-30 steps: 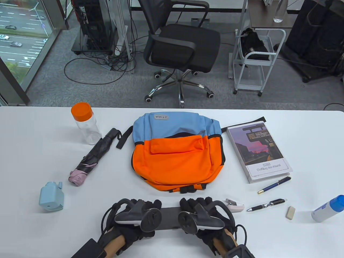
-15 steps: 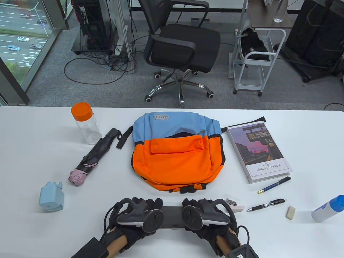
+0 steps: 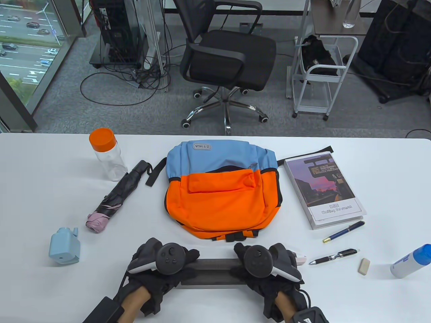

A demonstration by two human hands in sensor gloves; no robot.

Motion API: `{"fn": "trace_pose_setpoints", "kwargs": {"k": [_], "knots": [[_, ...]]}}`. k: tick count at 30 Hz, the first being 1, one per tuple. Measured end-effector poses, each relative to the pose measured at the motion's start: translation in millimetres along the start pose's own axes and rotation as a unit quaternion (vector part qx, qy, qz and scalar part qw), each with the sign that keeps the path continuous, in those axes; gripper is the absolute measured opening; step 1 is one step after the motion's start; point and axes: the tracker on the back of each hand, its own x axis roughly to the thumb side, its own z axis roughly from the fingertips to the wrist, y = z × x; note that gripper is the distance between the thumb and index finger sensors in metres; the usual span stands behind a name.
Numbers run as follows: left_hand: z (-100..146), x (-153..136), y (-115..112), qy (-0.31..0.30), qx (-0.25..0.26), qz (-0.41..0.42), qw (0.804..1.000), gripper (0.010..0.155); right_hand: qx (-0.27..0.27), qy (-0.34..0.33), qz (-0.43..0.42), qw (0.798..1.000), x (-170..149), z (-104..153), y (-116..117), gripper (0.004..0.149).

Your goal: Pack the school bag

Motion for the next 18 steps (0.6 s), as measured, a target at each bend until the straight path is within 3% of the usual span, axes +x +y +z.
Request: {"fn": "trace_pose_setpoints", "kwargs": {"k": [5,10,12,15,18], "knots": [[2,-12,9,0.028,0.037,0.036,0.998,0.071,0.019,0.059,0.084,0.994,8,0,3,0.104],[4,-26,8,0.073,0.019,0.028,0.997,0.067,0.052,0.081,0.109,0.989,9,-4,13,0.104],[3,-25,7,0.091,0.033,-0.017,0.995,0.071,0.054,0.083,0.143,0.985,9,-7,18,0.103],[-4,-20,2,0.136,-0.022,-0.154,0.978,0.082,0.037,0.089,0.147,0.984,10,-8,19,0.098],[-10,-17,-2,0.134,-0.005,-0.166,0.977,0.073,0.041,0.095,0.149,0.983,10,-8,18,0.096]]}}
